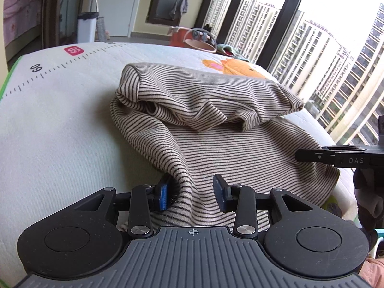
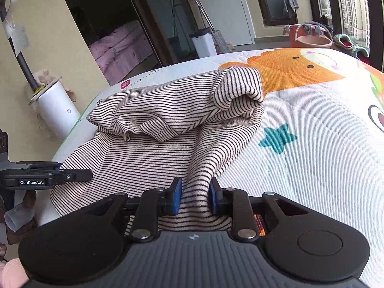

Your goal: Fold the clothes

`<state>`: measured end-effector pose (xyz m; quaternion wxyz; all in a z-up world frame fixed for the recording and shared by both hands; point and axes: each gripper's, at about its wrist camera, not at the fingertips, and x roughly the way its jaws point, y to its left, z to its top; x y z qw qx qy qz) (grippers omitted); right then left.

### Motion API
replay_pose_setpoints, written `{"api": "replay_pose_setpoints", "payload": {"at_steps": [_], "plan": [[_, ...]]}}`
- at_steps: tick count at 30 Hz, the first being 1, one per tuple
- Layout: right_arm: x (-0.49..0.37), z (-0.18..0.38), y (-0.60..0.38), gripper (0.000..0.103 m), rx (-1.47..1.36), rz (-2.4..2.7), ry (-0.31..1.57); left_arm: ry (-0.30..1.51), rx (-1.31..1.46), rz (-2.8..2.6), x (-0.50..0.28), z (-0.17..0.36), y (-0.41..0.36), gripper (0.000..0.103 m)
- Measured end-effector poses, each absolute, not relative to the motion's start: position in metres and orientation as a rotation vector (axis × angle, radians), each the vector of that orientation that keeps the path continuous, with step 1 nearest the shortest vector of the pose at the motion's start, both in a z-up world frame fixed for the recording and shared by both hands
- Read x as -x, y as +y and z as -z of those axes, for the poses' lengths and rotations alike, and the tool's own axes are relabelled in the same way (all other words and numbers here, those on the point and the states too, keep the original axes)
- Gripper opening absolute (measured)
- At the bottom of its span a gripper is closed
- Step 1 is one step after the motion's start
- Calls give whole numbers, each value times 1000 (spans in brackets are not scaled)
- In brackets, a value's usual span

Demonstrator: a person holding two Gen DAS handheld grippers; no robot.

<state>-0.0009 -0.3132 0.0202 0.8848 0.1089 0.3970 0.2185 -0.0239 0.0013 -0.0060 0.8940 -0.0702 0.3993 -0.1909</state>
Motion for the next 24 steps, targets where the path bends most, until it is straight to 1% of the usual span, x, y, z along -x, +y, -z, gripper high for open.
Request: {"api": "replay_pose_setpoints", "payload": {"at_steps": [2, 3, 5, 7, 8, 9, 10, 11, 13, 14, 16, 18, 22, 24], "plan": [[15, -26, -314, 23, -238, -464, 822, 825, 132, 407, 32, 2, 3, 46], [20, -29, -316, 25, -243, -464, 818, 818, 134, 405, 33, -2, 6, 49], [24, -33, -323, 27, -254, -454, 810, 788, 139, 395, 33, -12, 11, 52], [23, -44, -333, 29, -275, -427, 770, 742, 145, 385, 32, -26, 15, 68], [22, -50, -338, 33, -288, -416, 740, 711, 145, 388, 32, -32, 16, 86], [21, -57, -342, 50, -301, -405, 710, 656, 143, 392, 36, -40, 14, 95], [18, -63, -345, 72, -319, -404, 684, 618, 136, 395, 38, -46, 11, 94], [16, -68, -347, 77, -343, -413, 662, 598, 133, 396, 37, -49, 8, 94], [8, -73, -346, 83, -384, -453, 659, 577, 147, 421, 32, -52, 1, 94], [2, -72, -341, 86, -403, -478, 679, 598, 153, 442, 27, -48, -4, 95], [-11, -66, -324, 99, -423, -521, 742, 647, 155, 482, 19, -38, -15, 96], [-27, -55, -306, 103, -473, -556, 819, 718, 128, 524, 12, -21, -30, 96], [-64, -32, -289, 103, -716, -618, 984, 812, 100, 578, 5, 10, -50, 98], [-79, -25, -280, 103, -774, -629, 1045, 815, 94, 581, 3, 18, -52, 100]]}}
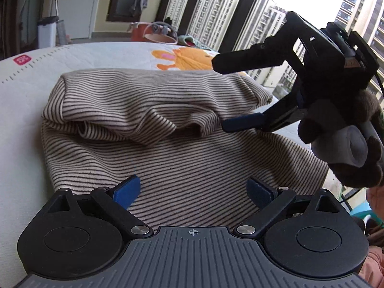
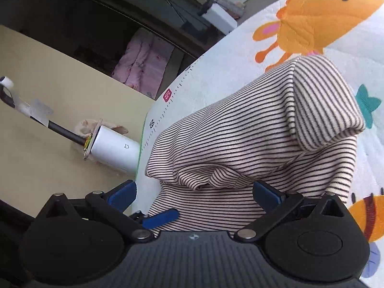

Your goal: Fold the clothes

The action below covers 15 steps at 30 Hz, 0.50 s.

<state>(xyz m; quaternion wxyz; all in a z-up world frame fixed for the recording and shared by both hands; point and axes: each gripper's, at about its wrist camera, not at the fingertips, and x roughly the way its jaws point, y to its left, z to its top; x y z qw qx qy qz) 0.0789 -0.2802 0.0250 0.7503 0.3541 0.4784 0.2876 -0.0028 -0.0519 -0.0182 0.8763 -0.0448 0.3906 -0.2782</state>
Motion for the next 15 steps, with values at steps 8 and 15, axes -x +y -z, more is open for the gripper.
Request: {"api": "replay_pose_setpoints", "payload": {"at_steps": [8, 15], "plan": [[-135, -25, -254, 103, -704, -584, 1055, 790, 98, 613, 5, 27, -50, 103], [-149, -90, -250, 103, -325, -425, 471, 779, 96, 613, 9, 28, -53, 103]]}}
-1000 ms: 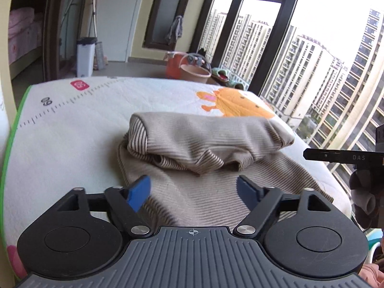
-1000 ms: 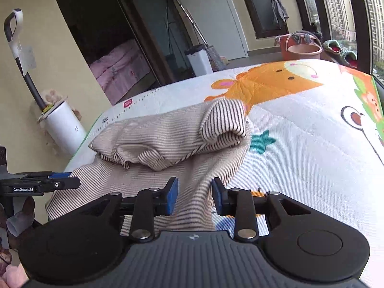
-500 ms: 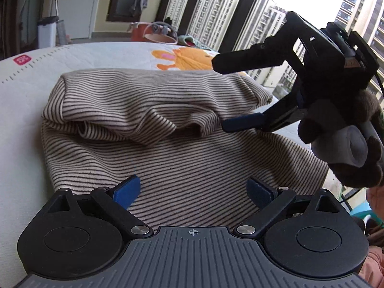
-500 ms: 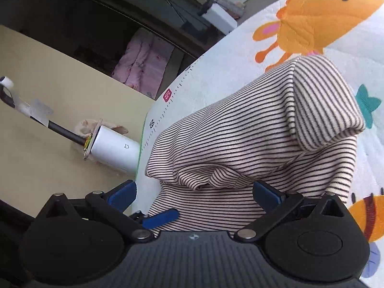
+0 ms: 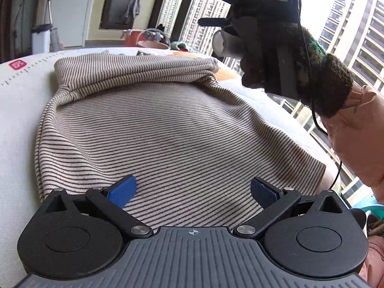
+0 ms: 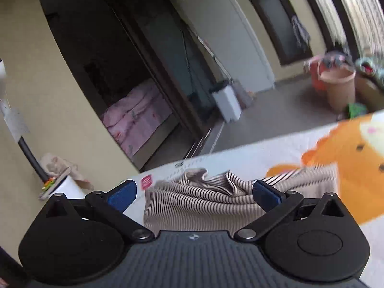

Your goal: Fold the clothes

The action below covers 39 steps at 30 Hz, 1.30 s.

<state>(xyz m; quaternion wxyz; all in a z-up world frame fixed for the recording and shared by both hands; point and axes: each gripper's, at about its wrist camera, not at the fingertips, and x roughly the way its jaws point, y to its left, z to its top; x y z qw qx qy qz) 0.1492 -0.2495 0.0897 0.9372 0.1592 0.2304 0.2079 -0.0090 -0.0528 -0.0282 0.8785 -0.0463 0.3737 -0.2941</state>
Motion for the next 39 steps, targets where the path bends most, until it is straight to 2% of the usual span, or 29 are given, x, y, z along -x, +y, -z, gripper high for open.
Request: {"api": "replay_pose_setpoints", "payload": {"at_steps": [2, 9, 13, 18, 21, 30, 34, 39], "plan": [[-144, -94, -255, 103, -309, -401, 437, 782, 101, 613, 9, 28, -53, 103], [-119, -50, -283, 103, -382, -400, 587, 776, 73, 551, 2, 8, -54, 103], [-97, -26, -319, 103, -547, -327, 506, 675, -62, 460, -6, -15, -69, 103], [-73, -4, -364, 103, -721, -90, 272, 481, -336, 338, -30, -29, -125, 103], [-76, 15, -383, 103, -810, -15, 284, 397, -413, 347, -52, -28, -163, 103], [-89, 34, -397, 103, -927, -178, 330, 515, -481, 378, -119, 11, -256, 103], [-82, 32, -400, 103, -948, -248, 358, 545, -429, 388, -131, 16, -256, 103], [-67, 32, -408, 103, -1081, -438, 404, 484, -499, 373, -127, 15, -247, 101]]}}
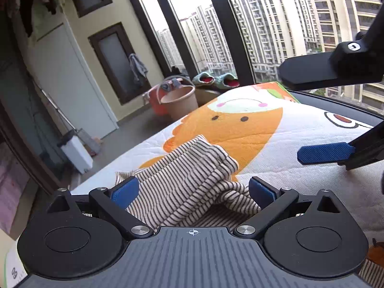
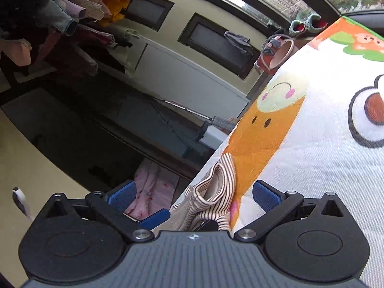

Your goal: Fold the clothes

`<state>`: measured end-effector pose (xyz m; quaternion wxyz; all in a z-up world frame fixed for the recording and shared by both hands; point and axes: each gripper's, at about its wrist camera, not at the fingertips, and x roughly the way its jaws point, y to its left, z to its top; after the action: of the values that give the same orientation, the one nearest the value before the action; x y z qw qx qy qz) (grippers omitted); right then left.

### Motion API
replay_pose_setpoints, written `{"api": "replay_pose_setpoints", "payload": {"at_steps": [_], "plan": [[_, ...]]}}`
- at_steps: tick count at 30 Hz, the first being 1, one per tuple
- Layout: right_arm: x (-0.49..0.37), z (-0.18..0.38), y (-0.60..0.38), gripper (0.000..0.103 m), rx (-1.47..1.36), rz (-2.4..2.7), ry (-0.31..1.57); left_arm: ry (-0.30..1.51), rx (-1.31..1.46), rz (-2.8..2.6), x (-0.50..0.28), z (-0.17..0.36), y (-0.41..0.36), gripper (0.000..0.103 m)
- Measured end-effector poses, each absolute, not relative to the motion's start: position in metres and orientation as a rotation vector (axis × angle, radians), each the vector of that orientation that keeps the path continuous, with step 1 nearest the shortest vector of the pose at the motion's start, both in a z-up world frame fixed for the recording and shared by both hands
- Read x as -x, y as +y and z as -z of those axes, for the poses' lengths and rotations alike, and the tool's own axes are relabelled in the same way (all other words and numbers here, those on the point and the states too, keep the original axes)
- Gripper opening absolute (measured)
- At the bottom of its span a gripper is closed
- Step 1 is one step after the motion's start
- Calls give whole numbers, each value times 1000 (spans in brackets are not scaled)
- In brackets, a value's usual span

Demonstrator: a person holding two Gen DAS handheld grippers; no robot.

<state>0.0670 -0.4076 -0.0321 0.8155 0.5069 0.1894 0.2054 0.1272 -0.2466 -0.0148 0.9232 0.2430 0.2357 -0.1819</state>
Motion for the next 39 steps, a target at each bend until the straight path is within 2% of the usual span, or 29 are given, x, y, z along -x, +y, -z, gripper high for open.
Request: {"api": "replay_pose_setpoints", "payload": {"at_steps": [4, 5, 6, 9, 10, 12, 15, 21, 29, 31, 32, 33, 35, 39], "plan": [[-56, 40, -406, 103, -1179, -613, 456, 488, -492, 384, -135, 14, -242, 97], [-53, 41, -403, 103, -1165, -619, 464, 486, -492, 398, -135, 14, -242, 88], [-51, 43, -400, 103, -1146, -612, 472, 495, -483, 418, -135, 13, -244, 73], [-46, 44, -395, 103, -1102, -605, 487, 515, -465, 465, -133, 10, -248, 50], [-46, 43, -394, 103, -1092, -608, 488, 513, -469, 469, -131, 9, -250, 45], [-45, 44, -394, 103, -1088, -608, 487, 507, -469, 478, -127, 6, -251, 24], [-44, 46, -397, 103, -1097, -609, 480, 505, -455, 453, -127, -5, -246, 14], [-42, 49, -401, 103, -1138, -614, 460, 471, -414, 326, -136, -32, -215, 5], [-43, 48, -400, 103, -1135, -612, 455, 509, -337, 298, -142, -52, -168, 7], [-43, 47, -401, 103, -1136, -612, 454, 527, -352, 345, -135, -43, -172, 13], [-43, 47, -401, 103, -1138, -612, 453, 530, -365, 365, -133, -38, -177, 20], [-43, 47, -401, 103, -1140, -613, 452, 532, -378, 385, -130, -33, -182, 33], [-43, 48, -402, 103, -1150, -614, 447, 533, -391, 436, -125, -20, -199, 46], [-42, 58, -413, 103, -1264, -630, 409, 500, -449, 479, -122, -4, -240, 54]]}}
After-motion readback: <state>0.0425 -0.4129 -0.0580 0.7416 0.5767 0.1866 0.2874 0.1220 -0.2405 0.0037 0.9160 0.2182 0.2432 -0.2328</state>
